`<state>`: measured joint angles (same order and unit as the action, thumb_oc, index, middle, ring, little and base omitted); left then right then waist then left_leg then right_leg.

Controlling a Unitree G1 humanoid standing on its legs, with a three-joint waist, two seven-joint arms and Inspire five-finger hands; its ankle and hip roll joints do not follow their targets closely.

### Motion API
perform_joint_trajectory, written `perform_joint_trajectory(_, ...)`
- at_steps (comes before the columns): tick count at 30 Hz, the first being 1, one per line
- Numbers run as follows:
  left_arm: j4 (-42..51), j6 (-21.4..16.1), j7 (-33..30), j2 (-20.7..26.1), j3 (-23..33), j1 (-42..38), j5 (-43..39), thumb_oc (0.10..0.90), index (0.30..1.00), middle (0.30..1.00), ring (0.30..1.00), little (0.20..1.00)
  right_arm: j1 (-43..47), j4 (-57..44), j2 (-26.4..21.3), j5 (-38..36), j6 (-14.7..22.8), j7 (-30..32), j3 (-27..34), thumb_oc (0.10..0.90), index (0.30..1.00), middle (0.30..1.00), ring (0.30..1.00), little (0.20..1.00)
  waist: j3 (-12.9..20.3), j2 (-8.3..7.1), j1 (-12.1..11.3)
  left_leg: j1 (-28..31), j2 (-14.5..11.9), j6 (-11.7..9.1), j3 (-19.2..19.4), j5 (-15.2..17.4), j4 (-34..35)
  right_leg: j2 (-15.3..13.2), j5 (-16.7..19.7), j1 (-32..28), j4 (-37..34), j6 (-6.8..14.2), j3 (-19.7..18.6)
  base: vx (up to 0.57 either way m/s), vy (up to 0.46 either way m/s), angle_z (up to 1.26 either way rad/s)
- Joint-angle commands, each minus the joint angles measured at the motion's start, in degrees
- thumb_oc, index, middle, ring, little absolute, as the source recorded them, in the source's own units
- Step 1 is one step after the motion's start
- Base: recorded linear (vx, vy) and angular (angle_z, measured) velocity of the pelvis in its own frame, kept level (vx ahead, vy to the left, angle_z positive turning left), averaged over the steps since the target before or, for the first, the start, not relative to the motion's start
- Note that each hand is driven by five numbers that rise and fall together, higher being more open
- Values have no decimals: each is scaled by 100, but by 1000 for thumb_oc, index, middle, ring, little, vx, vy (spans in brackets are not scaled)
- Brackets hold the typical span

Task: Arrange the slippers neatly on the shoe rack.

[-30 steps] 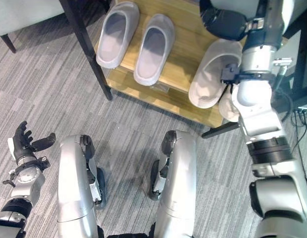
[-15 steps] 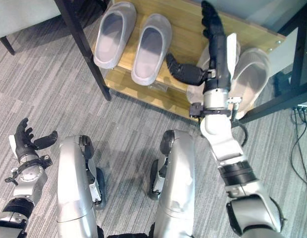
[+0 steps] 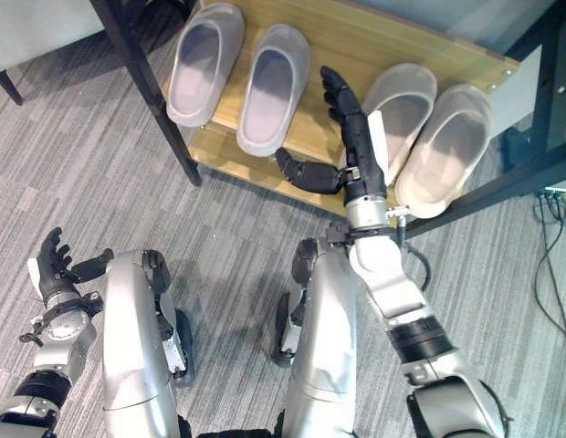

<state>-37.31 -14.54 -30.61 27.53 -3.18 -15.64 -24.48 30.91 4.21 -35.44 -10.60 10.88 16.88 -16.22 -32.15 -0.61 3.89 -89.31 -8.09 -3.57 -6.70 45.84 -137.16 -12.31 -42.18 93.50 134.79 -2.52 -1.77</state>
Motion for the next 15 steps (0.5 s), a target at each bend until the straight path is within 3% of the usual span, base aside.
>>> perform_joint_trajectory(1, 394, -220, -115, 301, 249, 18, 298, 800, 900, 900, 900, 900, 363, -1009, -243, 182, 229, -109, 160, 800, 900, 900, 900, 900, 235, -150, -277, -64, 56, 206, -176, -416, 377, -45, -262, -354, 126, 261, -879, 0, 0, 0)
perform_joint_trajectory(15, 359, -197, 49, 477, 97, -135, 229, 800, 900, 900, 900, 900, 1672, 417, -161, -105, -31, -82, -477, 800, 900, 900, 900, 900, 235, -100, -398, -64, 90, 186, -206, -475, 387, -51, -223, -354, 110, 257, -861, 0, 0, 0)
